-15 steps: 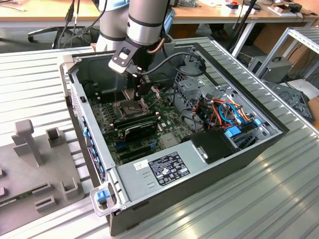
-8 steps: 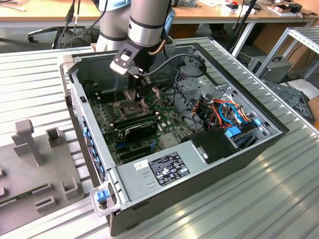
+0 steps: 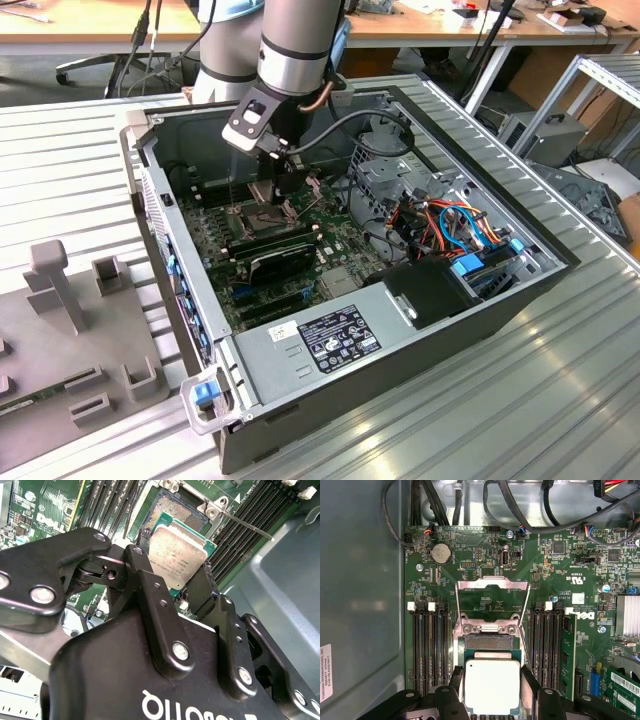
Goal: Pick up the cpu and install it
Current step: 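Place the cpu into insertion slot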
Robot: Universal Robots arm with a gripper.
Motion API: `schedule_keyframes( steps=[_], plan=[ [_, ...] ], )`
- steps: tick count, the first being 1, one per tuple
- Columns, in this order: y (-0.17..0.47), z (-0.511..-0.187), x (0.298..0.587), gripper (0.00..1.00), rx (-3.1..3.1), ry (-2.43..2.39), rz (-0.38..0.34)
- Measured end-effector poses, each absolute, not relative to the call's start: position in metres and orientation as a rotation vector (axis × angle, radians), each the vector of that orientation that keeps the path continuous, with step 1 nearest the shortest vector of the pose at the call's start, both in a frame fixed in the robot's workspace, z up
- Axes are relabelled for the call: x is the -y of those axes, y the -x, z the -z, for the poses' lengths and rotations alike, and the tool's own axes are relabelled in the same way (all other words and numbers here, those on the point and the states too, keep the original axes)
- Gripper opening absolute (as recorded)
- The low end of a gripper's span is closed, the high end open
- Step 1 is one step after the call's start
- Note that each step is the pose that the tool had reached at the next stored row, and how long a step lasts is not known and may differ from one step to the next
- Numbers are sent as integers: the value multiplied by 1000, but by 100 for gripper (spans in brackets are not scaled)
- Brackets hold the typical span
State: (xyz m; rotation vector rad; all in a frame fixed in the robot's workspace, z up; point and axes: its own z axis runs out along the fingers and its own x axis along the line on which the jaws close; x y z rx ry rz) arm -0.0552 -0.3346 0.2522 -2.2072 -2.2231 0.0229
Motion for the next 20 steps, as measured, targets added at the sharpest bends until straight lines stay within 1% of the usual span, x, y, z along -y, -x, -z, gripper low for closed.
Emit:
schedule_keyframes(
  steps=[20],
  plan=[
    [52,-252,335,55,2223,2207,-23]
  ],
)
